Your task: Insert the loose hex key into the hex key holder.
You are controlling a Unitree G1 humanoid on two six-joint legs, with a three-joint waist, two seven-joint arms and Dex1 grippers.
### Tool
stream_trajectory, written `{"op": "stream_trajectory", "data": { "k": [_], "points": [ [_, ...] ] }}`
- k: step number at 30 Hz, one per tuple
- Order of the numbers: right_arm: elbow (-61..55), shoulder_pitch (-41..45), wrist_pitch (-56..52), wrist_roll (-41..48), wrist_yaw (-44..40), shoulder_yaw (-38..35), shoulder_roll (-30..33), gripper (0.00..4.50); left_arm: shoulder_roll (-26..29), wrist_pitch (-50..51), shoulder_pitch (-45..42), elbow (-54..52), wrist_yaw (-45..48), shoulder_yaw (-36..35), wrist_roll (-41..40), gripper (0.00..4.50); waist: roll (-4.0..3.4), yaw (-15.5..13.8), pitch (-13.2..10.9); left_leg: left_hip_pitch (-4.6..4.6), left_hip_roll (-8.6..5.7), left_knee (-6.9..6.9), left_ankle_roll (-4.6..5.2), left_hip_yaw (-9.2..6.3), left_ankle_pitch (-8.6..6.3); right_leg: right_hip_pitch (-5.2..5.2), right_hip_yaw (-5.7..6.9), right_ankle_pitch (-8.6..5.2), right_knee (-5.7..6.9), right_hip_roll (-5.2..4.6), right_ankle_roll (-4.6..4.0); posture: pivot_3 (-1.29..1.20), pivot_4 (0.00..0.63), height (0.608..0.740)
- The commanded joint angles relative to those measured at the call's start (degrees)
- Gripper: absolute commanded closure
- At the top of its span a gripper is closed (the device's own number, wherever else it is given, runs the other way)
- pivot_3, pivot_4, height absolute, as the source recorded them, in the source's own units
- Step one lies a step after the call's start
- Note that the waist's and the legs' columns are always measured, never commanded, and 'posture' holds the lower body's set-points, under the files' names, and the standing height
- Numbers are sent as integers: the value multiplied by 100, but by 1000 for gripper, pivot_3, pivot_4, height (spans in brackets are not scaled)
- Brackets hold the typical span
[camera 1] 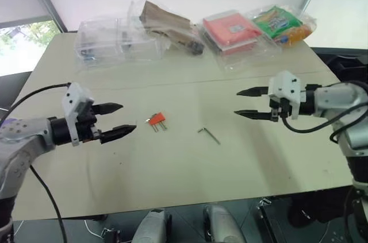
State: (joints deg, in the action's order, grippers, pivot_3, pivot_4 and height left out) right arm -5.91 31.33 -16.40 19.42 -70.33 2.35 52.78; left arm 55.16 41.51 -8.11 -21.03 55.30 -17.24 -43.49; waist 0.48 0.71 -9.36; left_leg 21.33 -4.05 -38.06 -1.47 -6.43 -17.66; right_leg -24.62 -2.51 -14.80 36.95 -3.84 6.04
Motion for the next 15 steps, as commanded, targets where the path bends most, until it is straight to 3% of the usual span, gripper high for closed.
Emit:
{"op": "stream_trajectory", "data": {
  "k": [1,15],
  "points": [
    [-222,255,-48,80,-63,-11,-50,1883,94,-72,-111,-94,112,-127,-22,79,-1,-4,-1,0,0,0,0,0,0,0,-1,0,0,-1,0,0,150,740],
    [-254,395,-65,-54,48,143,-327,1883,-11,183,-245,-148,-117,-61,-120,79,-1,-5,-2,7,0,0,-1,0,0,-9,-2,0,2,-3,0,0,150,740]
  ]
}}
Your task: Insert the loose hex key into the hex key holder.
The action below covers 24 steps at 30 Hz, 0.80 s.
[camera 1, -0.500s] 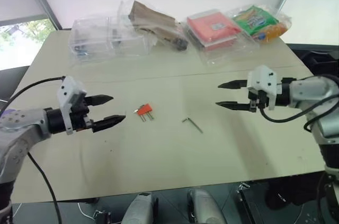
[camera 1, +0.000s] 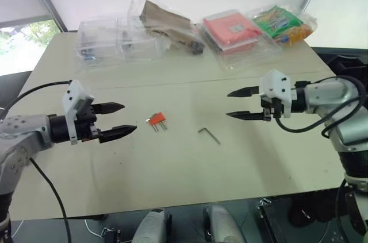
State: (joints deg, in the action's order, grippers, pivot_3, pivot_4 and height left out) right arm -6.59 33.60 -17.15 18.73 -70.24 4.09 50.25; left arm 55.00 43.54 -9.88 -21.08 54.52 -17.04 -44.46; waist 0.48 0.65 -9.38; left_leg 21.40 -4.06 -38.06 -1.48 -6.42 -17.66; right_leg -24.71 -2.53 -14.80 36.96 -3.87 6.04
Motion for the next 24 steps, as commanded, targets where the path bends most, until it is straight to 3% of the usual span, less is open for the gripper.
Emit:
{"op": "stream_trajectory", "data": {
  "k": [1,10,18,24],
  "points": [
    [-171,182,14,24,63,-27,-123,1883,1,-27,-56,-152,-49,-84,-16,79,0,1,0,0,0,0,0,0,0,0,0,0,0,0,0,0,150,740],
    [288,278,559,-417,267,287,-657,1883,-207,-377,-70,-65,-466,-99,407,79,0,2,0,0,0,0,-1,0,0,-1,0,0,1,0,0,0,150,740],
    [1768,501,1958,-1593,1334,1129,-2225,1883,-739,-931,155,82,-1264,-262,1113,79,0,21,0,5,0,2,-29,5,16,-17,0,0,11,3,0,0,150,740],
    [3372,859,3105,-2909,2654,1785,-3116,1883,-969,-1148,456,-31,-1646,-414,1397,79,1,26,1,9,-2,5,-44,10,25,-29,-2,1,20,6,0,0,150,740]
  ]
}}
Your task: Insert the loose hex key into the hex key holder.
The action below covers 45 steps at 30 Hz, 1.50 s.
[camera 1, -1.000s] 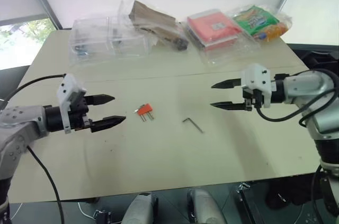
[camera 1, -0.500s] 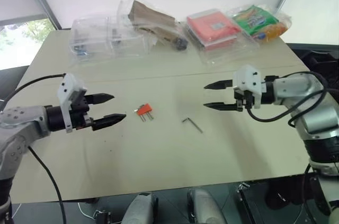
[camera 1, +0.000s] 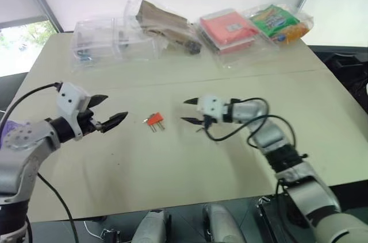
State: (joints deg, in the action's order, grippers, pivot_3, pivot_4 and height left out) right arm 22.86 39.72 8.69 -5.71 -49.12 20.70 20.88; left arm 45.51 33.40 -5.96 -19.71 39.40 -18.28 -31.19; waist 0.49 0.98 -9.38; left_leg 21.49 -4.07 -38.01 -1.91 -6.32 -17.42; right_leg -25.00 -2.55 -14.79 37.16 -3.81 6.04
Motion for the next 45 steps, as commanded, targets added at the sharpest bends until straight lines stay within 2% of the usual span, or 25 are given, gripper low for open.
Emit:
{"op": "stream_trajectory", "data": {
  "k": [1,6,9,33,45],
  "points": [
    [613,295,644,-584,701,180,-279,1883,-39,-130,108,-208,-168,-317,74,79,0,-10,0,0,-1,0,-1,-1,0,0,1,0,1,2,0,0,150,740],
    [1297,487,1011,-1037,1439,297,-680,1883,-99,-126,340,-423,-241,-388,89,79,2,13,1,-1,-4,-2,-2,-1,1,1,0,0,1,5,0,0,150,740],
    [1471,526,1100,-1131,1572,314,-775,1883,-128,-89,413,-521,-302,-412,58,79,2,20,2,-2,-3,0,-2,-2,1,0,0,0,4,8,0,0,150,740],
    [587,187,408,-994,863,491,-1411,1883,-257,-89,538,-715,-489,-483,49,79,2,29,1,-5,-1,3,-2,-4,1,1,1,0,6,11,0,0,150,740],
    [791,407,424,-975,728,385,-1245,1883,-383,-118,569,-800,-624,-435,71,79,2,25,2,-6,-2,2,-2,-4,1,2,1,0,6,10,0,0,150,740]
  ]
}}
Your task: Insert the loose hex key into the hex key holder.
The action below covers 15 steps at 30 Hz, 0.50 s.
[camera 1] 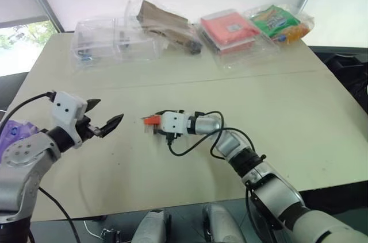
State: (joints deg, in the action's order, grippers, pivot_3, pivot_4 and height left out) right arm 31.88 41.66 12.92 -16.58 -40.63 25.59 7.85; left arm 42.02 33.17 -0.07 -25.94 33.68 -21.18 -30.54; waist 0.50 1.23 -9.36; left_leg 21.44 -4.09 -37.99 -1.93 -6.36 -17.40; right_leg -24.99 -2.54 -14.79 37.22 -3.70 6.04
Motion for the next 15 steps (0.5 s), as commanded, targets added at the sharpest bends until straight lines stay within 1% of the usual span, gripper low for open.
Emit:
{"op": "stream_trajectory", "data": {
  "k": [1,6,9,15],
  "points": [
    [-138,246,-34,141,-164,-144,110,1883,-49,-102,-26,-178,-59,-126,6,79,0,-2,0,0,0,0,0,0,0,0,0,0,0,0,0,0,150,740],
    [-96,348,-88,180,-169,-241,235,1883,-86,-127,-111,-122,-54,-42,44,79,0,-4,0,1,0,0,0,0,0,0,1,0,-1,-1,0,0,150,740],
    [-5,308,-7,57,-122,-139,272,1883,-97,-137,-162,-89,-38,-6,61,79,0,0,0,0,0,0,0,0,0,0,1,0,0,0,0,0,150,740],
    [-13,151,-81,36,-193,44,137,1883,-103,-133,-196,-79,-26,12,84,79,0,11,0,1,1,2,0,0,0,-1,0,0,0,0,0,0,150,740]
  ]
}}
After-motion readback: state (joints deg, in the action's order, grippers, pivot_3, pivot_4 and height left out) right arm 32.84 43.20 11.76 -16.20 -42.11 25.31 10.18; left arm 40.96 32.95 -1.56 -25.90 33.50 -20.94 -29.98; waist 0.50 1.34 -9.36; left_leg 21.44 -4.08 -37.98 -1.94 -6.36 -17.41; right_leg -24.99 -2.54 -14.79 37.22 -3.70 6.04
